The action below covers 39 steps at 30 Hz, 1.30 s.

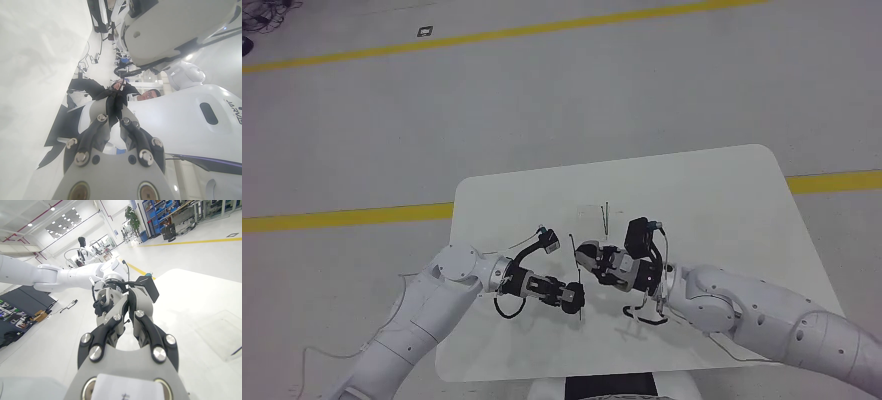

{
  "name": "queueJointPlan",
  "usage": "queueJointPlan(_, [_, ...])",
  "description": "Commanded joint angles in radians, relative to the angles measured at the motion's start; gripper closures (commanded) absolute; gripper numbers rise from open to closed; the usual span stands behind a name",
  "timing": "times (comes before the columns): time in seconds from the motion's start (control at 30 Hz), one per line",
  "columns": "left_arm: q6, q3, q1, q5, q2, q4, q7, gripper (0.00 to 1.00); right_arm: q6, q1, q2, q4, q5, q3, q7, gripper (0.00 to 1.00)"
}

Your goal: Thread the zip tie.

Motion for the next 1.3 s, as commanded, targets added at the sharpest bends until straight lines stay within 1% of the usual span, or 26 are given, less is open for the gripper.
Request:
queueJointPlan(0.0, [0.000, 0.000, 0.000, 0.000, 0.000, 0.000, 0.000, 1.00, 0.000, 0.008, 0.000, 0.005, 0.001, -0.009, -0.009, 1.00])
queueJointPlan(0.53, [0.000, 0.000, 0.000, 0.000, 0.000, 0.000, 0.000, 1.00, 0.000, 0.047, 0.005, 0.020, 0.003, -0.058, -0.042, 1.00])
queueJointPlan(0.93, [0.000, 0.000, 0.000, 0.000, 0.000, 0.000, 0.000, 1.00, 0.000, 0.059, 0.026, -0.012, -0.020, -0.077, -0.076, 1.00])
queueJointPlan(1.27, [0.000, 0.000, 0.000, 0.000, 0.000, 0.000, 0.000, 1.00, 0.000, 0.071, 0.036, -0.009, -0.013, -0.096, -0.084, 1.00])
